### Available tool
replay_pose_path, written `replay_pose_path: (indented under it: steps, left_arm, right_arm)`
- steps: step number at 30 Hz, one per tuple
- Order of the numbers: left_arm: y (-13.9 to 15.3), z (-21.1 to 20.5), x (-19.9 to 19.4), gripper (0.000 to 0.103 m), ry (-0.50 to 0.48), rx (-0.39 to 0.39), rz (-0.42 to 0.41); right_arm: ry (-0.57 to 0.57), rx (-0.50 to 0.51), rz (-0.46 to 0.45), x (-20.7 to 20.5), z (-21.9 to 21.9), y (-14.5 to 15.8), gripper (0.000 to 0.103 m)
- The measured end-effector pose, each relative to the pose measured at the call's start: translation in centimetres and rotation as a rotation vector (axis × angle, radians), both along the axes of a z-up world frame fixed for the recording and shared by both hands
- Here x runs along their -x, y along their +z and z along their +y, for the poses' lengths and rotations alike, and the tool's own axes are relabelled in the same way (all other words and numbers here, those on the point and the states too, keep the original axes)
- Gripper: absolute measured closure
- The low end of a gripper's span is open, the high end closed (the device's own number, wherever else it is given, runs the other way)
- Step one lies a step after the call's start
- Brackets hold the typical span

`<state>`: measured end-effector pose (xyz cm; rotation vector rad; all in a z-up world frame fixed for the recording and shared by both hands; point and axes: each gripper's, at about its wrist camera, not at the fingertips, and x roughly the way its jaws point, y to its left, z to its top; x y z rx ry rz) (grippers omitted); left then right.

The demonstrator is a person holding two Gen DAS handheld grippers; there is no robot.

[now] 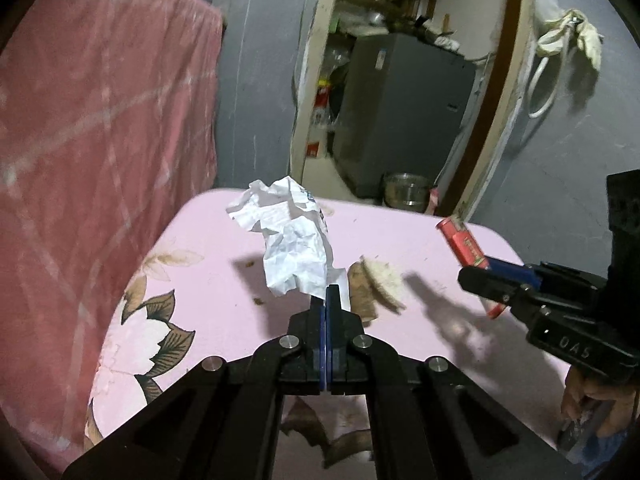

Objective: Collect trash
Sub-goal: 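Grasp the red lighter with the right gripper while the left grasps the white crumpled tissue, then carry the lighter and tissue over the blue bucket with both grippers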

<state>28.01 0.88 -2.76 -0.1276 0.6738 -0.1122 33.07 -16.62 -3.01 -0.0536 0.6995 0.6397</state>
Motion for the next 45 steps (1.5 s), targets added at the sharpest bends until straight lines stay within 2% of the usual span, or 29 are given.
replay_pose_path:
  steps: [13, 16, 22, 28, 36, 39, 45]
  left_arm:
    - [6.0, -5.0, 4.5, 0.103, 0.002, -0.035, -0.331]
    - [7.3, -6.8, 5.4, 0.103, -0.017, -0.036, -0.389]
    - [9.1, -10.9, 5.7, 0.103, -0.085, -0.025, -0.458]
    - [9.2, -16.5, 5.0, 0.103, -0.180, -0.007, -0.473]
    - [7.6, -24.2, 3.3, 0.103, -0.302, 0.010, -0.443]
    - [6.6, -26.7, 2.3, 0.103, -0.343, 0.021, -0.400]
    - [4.1, -30.7, -0.2, 0.103, -0.388, 0.038, -0.245]
  right_arm:
    - [-0.153, -0.162, -0.384, 6.8, -5.9, 7.5, 0.084]
    - [-0.198, -0.190, -0.453, 8.0, -7.4, 8.7, 0.084]
    - [-0.298, -0.194, -0.529, 9.8, -11.5, 10.0, 0.084]
    - [-0.414, -0.148, -0.576, 11.6, -16.4, 9.5, 0.084]
    - [-0.565, -0.110, -0.563, 12.7, -23.3, 7.5, 0.084]
    - [-0.604, -0.106, -0.515, 12.3, -25.6, 6.1, 0.084]
    - [-0.643, -0.096, -0.381, 10.6, -28.7, 3.0, 0.084]
